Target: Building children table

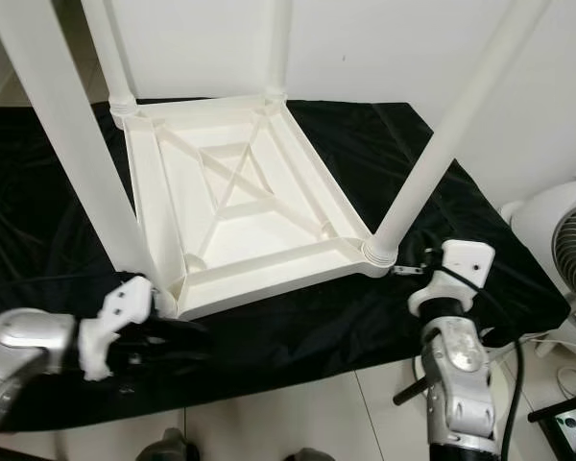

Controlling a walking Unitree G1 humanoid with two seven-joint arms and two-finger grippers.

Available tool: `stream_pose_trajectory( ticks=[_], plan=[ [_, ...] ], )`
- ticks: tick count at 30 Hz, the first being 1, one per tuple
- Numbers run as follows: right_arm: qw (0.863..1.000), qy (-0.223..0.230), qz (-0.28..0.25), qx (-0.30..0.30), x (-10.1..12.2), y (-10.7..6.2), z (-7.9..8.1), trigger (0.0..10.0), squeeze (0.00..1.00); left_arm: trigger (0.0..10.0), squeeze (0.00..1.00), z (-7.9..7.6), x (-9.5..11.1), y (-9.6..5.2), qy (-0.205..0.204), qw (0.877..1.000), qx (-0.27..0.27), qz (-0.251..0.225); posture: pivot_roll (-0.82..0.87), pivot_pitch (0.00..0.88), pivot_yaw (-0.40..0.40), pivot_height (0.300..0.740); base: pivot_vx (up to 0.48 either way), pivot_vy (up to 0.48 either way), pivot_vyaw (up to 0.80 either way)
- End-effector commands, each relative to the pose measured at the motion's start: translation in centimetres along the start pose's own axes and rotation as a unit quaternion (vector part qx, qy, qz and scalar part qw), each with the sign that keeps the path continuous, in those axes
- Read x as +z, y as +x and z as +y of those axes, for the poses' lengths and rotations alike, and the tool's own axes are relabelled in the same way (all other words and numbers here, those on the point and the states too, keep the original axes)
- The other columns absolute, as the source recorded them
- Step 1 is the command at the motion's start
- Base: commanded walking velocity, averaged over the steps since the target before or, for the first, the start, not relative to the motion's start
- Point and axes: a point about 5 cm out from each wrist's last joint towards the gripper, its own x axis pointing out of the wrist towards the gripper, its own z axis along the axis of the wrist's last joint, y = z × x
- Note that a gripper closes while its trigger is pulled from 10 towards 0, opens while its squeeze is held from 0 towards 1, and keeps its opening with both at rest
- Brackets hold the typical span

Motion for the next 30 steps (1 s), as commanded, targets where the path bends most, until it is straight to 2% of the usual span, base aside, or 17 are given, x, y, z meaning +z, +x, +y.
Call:
stream_pose_trajectory(
  ticks=[1,7,13,15,18,22,28,30],
  plan=[
    [1.000,0.003,0.003,0.002,-0.2,0.2,-0.1,10.0,0.00,10.0,0.00,-1.1,-0.1,-1.0,-0.003,0.996,-0.088,0.010,0.11,0.041,-0.073,0.740,0.000,0.000,0.00],
    [1.000,-0.001,0.001,0.001,-0.2,0.6,-0.4,10.0,0.00,10.0,0.00,-0.9,-1.1,-1.9,-0.018,0.997,-0.068,0.038,0.13,0.040,-0.077,0.740,0.000,0.000,0.00],
    [1.000,0.001,-0.001,0.006,-0.3,1.1,-0.5,10.0,0.00,10.0,0.00,-0.6,-1.8,-3.6,-0.034,0.997,-0.034,0.059,0.14,0.043,-0.078,0.740,0.000,0.000,0.00],
    [1.000,0.003,0.001,0.014,-0.4,1.2,-0.3,10.0,0.00,10.0,0.00,0.0,-2.0,-4.9,-0.036,0.996,-0.009,0.076,0.15,0.046,-0.082,0.740,0.000,0.000,0.00],
    [1.000,0.004,0.002,0.016,-0.5,1.2,-0.2,10.0,0.00,10.0,0.00,0.2,-2.1,-5.3,-0.036,0.996,-0.001,0.083,0.16,0.046,-0.083,0.740,0.000,0.000,0.00],
    [1.000,0.006,0.009,0.021,-1.0,0.6,0.2,10.0,0.00,10.0,0.00,1.6,-2.0,-7.7,-0.027,0.992,0.053,0.113,0.16,0.051,-0.084,0.740,0.000,0.000,0.00],
    [1.000,0.008,0.011,0.019,-1.2,0.3,0.2,10.0,0.00,10.0,0.00,2.5,-1.9,-8.8,-0.019,0.987,0.093,0.130,0.16,0.053,-0.080,0.740,0.000,0.000,0.00],
    [1.000,0.014,0.009,0.020,-1.3,0.2,0.4,10.0,0.00,10.0,0.00,3.4,-1.7,-9.6,-0.017,0.984,0.129,0.126,0.15,0.057,-0.075,0.740,0.000,0.000,0.00]
  ],
)
